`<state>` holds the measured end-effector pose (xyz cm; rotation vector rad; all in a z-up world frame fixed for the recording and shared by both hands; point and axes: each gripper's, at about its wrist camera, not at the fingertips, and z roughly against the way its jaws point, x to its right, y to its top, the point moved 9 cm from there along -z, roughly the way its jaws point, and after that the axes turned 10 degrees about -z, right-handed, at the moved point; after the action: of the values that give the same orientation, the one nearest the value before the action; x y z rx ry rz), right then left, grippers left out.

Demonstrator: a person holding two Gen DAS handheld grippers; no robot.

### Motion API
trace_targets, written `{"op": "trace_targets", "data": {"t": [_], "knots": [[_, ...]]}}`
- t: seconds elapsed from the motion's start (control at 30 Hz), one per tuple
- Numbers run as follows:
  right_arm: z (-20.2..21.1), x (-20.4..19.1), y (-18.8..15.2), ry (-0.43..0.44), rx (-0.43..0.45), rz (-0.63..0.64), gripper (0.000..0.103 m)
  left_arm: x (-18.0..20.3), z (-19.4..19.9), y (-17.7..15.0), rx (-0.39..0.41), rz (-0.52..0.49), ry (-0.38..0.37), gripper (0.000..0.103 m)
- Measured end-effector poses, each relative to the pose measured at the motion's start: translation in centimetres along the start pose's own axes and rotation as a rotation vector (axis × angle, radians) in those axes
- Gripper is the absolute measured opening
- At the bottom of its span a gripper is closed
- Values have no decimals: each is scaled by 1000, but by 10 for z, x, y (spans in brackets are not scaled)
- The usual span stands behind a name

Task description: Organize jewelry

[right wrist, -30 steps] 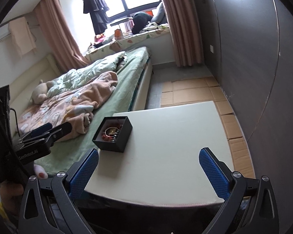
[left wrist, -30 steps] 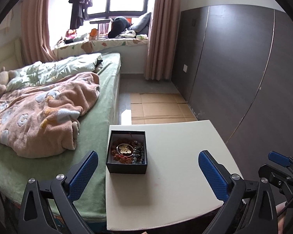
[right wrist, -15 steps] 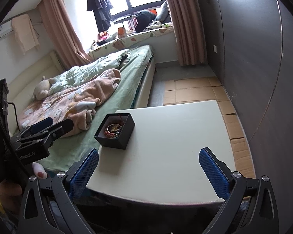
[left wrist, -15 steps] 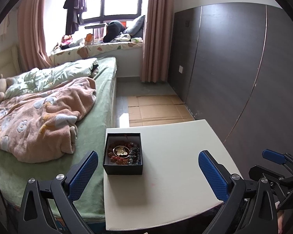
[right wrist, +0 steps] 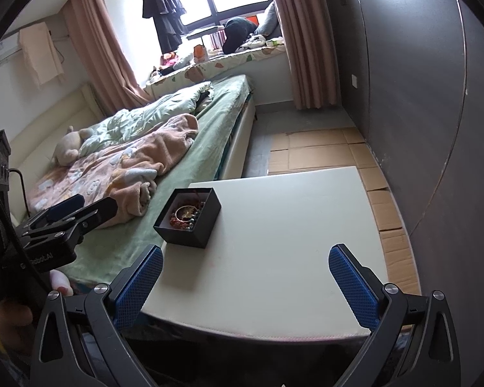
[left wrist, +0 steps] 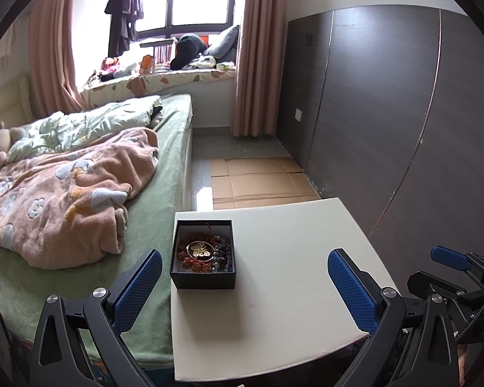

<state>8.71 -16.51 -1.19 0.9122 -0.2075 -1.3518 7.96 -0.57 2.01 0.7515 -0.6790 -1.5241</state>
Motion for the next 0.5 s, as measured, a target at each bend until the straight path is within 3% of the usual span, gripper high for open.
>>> {"op": "trace_targets", "data": {"t": [0.5], "knots": [[1, -3, 0, 1, -3, 5, 103, -4, 1, 1, 8, -1, 8, 103]]}}
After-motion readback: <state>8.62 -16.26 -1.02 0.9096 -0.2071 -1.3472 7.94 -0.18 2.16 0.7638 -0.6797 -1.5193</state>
